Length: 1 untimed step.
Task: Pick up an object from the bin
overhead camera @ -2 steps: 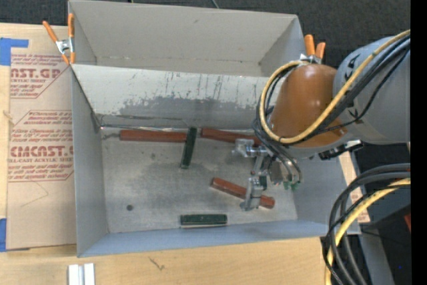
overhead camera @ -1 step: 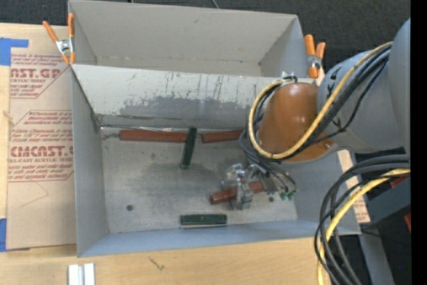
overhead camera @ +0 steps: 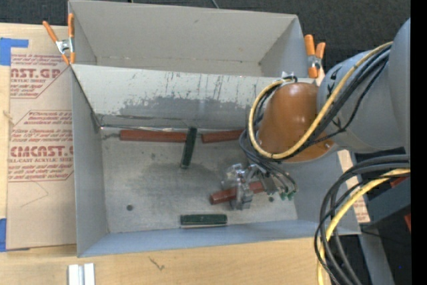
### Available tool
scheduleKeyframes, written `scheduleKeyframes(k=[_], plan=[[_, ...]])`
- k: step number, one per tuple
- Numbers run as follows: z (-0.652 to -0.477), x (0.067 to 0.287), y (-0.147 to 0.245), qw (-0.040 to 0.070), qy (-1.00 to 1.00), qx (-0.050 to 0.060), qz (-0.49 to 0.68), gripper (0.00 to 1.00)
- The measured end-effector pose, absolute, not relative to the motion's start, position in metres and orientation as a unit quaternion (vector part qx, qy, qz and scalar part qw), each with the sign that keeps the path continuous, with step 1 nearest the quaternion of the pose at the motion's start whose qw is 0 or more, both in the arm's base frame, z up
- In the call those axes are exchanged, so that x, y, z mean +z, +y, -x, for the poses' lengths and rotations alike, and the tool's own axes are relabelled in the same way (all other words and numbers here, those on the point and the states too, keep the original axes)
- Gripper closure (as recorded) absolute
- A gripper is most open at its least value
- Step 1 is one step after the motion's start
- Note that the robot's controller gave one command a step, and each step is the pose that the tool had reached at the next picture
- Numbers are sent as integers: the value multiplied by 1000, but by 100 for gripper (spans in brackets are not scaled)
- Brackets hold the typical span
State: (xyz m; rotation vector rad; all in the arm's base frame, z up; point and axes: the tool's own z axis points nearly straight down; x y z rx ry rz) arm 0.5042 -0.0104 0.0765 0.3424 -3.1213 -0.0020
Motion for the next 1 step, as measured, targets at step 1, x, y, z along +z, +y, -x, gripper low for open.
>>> scheduleKeyframes(k=[1], plan=[[-518,211,6,-1,-991,0,-137,100]])
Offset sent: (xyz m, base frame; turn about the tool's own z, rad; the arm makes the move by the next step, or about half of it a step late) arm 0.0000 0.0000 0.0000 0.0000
